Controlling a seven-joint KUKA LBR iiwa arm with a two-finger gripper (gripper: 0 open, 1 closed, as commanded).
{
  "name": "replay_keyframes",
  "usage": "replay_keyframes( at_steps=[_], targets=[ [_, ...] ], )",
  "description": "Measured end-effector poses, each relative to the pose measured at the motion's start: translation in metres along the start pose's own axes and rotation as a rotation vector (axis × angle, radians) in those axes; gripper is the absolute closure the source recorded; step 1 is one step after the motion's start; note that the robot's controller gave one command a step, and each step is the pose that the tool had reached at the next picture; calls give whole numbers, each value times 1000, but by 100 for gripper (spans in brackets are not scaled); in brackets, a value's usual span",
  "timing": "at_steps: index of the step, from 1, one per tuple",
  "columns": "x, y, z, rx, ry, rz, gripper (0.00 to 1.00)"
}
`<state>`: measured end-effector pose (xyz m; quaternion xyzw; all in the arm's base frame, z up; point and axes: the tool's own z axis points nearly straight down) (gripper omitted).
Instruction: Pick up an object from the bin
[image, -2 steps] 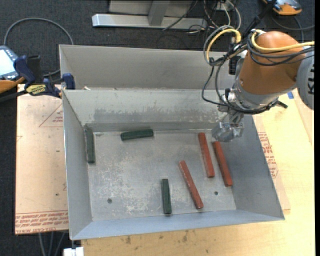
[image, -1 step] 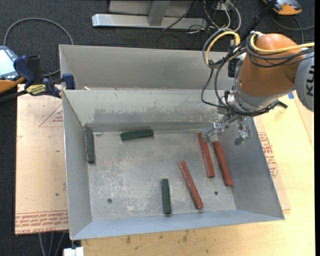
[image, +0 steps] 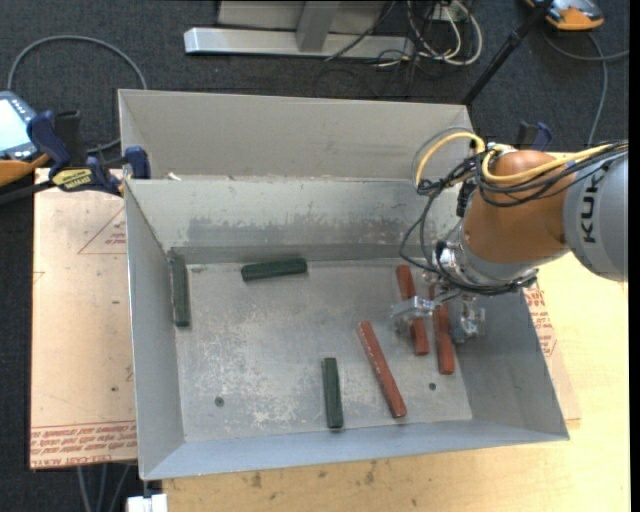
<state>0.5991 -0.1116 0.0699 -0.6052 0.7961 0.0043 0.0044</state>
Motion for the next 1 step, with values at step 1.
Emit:
replay_keyframes(
  at_steps=[1],
  targets=[
    [2,-1,-2,4,4,-2,100]
  ],
)
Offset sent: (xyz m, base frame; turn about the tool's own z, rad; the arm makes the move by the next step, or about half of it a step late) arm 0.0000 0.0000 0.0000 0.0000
